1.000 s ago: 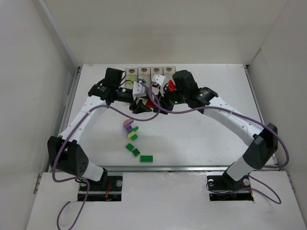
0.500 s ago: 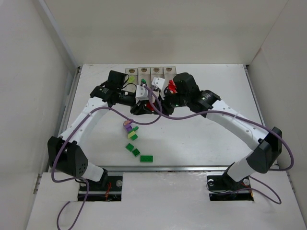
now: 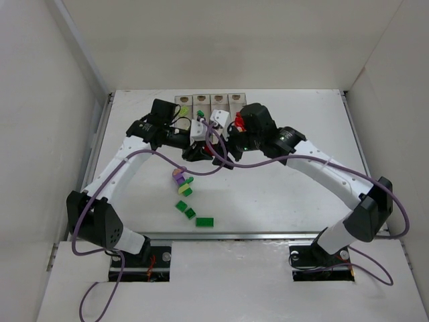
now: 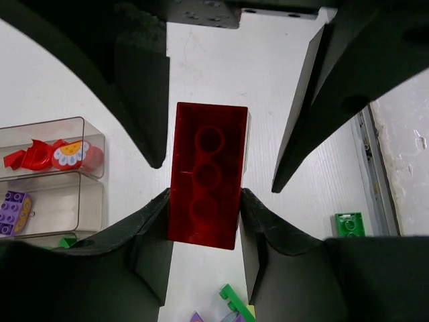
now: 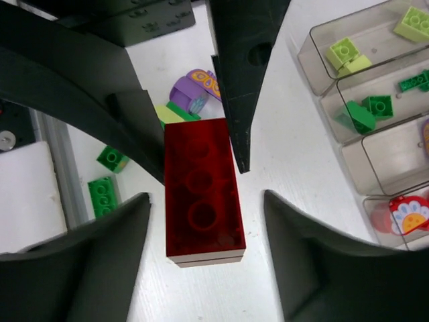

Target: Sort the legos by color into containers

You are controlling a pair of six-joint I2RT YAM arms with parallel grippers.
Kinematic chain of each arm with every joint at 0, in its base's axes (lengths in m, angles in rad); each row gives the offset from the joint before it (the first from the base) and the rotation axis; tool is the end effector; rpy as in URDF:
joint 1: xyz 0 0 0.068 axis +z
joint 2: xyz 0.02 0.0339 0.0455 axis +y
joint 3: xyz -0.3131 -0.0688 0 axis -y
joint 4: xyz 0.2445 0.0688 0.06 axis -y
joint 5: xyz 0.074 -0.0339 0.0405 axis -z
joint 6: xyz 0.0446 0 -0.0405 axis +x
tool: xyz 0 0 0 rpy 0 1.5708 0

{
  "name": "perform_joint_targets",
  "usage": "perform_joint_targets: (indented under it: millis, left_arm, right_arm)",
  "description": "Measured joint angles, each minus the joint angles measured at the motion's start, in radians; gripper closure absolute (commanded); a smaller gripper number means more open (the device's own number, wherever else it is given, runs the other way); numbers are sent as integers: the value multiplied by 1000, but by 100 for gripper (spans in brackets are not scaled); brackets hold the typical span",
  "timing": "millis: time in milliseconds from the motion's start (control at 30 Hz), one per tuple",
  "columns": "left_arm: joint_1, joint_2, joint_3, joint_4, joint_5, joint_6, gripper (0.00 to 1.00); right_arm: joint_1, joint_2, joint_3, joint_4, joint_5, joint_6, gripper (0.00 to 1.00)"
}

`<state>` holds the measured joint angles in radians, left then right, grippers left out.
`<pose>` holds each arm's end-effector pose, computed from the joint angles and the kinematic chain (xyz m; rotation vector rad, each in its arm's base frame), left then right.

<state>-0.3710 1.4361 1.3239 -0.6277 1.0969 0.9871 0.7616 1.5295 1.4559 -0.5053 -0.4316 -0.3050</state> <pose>0.2627 -0.1448 0.3924 1.6009 1.1635 -0.8569 0.2413 0.2558 0.4055 -1.3206 1.7323 0.7268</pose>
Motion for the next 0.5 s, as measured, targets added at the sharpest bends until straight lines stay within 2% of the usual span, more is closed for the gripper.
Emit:
perform_joint_targets:
  millis: [100, 200, 300, 367, 433, 500]
  left_arm:
    - [0, 0, 0, -1, -5, 0, 100]
    - [11, 0, -2, -1, -18, 3, 100]
    - [20, 0, -2, -1, -28, 5, 100]
    - [27, -1, -2, -1, -31, 8, 100]
    - [31, -2, -2, -2, -31, 8, 100]
    - [33, -6, -2, -1, -31, 8, 100]
  right_arm:
    - [0, 16, 0, -3, 16, 8, 17]
    - [0, 19, -21, 9, 32, 16, 17]
    - [-2, 16, -61, 26, 33, 35, 28]
    - [-6, 10, -87, 34, 32, 53, 47]
    - [-17, 3, -102, 46, 27, 77, 46]
    - [-32, -3, -105, 53, 17, 99, 37]
